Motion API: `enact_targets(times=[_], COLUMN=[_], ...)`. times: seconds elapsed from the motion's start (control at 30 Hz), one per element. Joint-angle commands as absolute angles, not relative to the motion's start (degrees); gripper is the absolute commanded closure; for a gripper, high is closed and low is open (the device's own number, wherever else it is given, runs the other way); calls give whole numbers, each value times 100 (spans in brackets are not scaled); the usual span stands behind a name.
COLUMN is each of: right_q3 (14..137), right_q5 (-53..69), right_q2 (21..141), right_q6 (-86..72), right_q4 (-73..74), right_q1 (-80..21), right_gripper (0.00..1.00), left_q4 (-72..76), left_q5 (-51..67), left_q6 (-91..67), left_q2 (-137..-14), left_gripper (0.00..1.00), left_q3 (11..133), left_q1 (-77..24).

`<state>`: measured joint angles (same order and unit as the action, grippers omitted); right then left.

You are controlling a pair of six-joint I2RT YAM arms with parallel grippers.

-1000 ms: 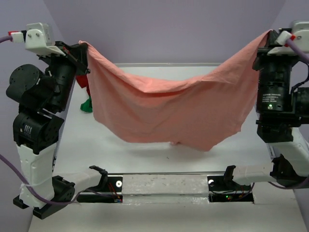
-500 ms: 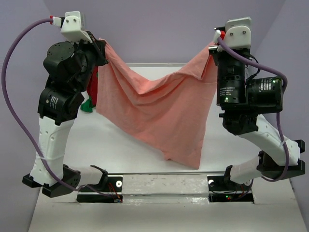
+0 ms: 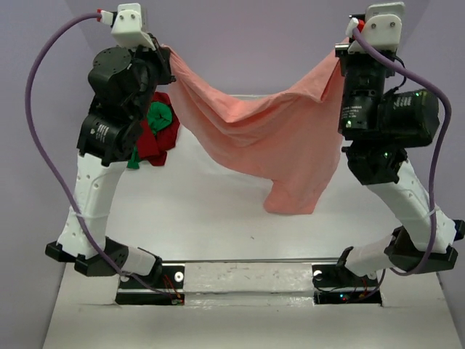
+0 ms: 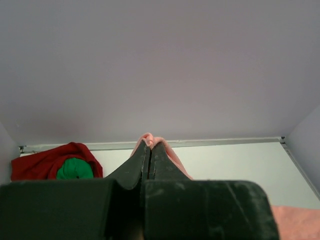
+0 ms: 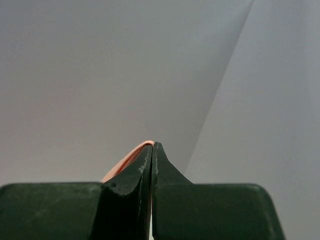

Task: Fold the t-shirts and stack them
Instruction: Flatten the tshirt out

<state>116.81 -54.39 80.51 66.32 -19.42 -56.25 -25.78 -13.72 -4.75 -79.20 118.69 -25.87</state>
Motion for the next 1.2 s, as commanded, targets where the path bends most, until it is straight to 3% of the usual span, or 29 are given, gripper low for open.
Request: enact_targets(times=[0.0, 0.17, 0.2, 0.27, 0.4, 0.6, 0.77, 0.9, 1.17], right_q3=[11811, 12953, 13486, 14356, 15125, 15486, 15303, 14398, 12166], right_q5=[-4116, -3113, -2798, -2463, -1899, -1758, -1670, -1837, -2074], right_q2=[8373, 9596, 9815, 10483, 11205, 10987, 10223, 9853, 8976], right_q6=[4037, 3209, 3095, 2736, 2531, 2408, 2382, 2522, 1654], right_q4=[260, 1167, 1256, 1564, 1573, 1713, 1679, 1591, 2065], right_q1=[-4180, -2999, -2823, -2322, -1934, -1934, -1934, -1934, -1934], right_gripper=[100, 100, 100, 100, 100, 100, 100, 100, 100], left_q4=[-1994, -2241, -2485, -2584, -1908, -1767, -1608, -1740, -1257], left_q5=[-1214, -792, -661, -424, -27, 361, 545, 554, 115], left_q6=[-334, -369, -360, -351, -641, -693, -896, -888, -939], left_q2=[-8585, -10166, -10456, -11239, -11461, -10987, -10319, -10161, -9125], left_gripper=[100, 100, 100, 100, 100, 100, 100, 100, 100], left_q3=[11943, 13655, 14520, 15132, 14794, 14643, 14607, 14222, 11580], left_q1=[-2479, -2049, -1917, -1759, -1240, -1081, -1081, -1072, -1415])
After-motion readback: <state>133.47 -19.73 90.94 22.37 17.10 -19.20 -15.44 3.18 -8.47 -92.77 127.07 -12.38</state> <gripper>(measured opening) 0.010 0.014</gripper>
